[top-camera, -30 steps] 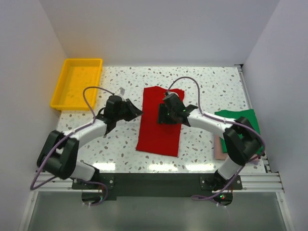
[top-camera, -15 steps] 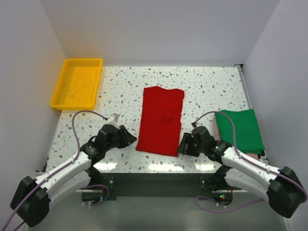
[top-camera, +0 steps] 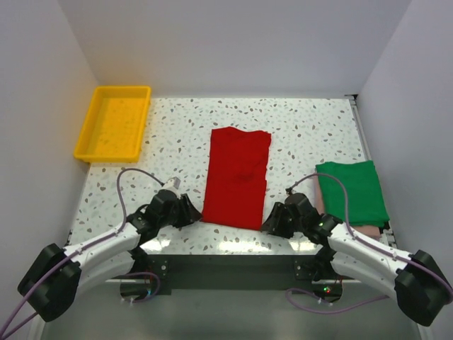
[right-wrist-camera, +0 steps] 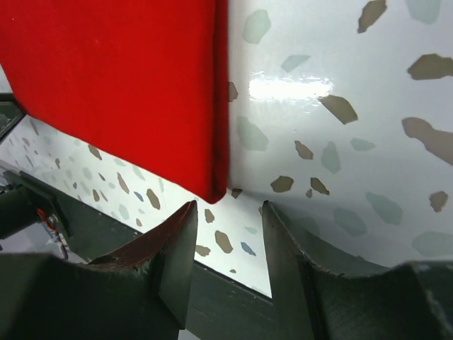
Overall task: Fold and stack the t-shirts
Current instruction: Fold the tshirt
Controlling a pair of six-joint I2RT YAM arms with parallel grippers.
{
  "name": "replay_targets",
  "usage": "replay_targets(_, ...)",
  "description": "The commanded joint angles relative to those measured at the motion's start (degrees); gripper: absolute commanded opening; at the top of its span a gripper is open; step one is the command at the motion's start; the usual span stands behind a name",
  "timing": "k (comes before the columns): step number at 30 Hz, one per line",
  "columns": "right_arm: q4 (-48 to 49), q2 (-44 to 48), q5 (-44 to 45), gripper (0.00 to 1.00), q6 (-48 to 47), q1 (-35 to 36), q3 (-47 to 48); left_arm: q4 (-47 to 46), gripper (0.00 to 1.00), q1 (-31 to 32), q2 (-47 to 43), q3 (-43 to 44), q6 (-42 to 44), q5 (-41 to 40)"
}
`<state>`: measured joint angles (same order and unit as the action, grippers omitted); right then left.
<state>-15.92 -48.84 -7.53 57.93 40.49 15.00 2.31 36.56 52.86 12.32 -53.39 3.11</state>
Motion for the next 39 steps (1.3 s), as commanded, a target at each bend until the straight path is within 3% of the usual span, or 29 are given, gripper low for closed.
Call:
replay_targets(1, 5.1, -2.2, -1.5, 0.46, 1.7, 0.3, -1.5, -6.1, 0.48, 0.4, 1.5, -1.0, 1.0, 1.4)
replay_targets(9, 10.5, -5.0, -1.4, 0.46, 3.5, 0.3, -4.1, -10.0, 0.47, 0.8, 4.2, -2.4, 1.1, 2.8)
replay_targets(20, 14.8, -7.0, -0.3, 0.41, 4.9, 0.3, -6.3, -11.4, 0.36, 3.8, 8.1, -2.5, -0.3, 2.4)
replay_targets(23, 14.8, -6.8, -0.1, 0.36, 5.0, 0.3, -6.7, -11.4, 0.30, 5.2, 9.5, -2.5, -1.2, 1.5)
replay_targets(31, 7.2, -2.2, 1.5, 0.07, 2.0, 0.3, -4.0, -10.8, 0.02, 5.9, 6.6, -1.9, -2.8, 2.5)
replay_targets(39, -3.7, 7.0, -3.0, 0.00, -4.9, 0.4, 0.0, -2.8, 0.00, 8.6, -1.0, 2.4, -3.1, 3.9)
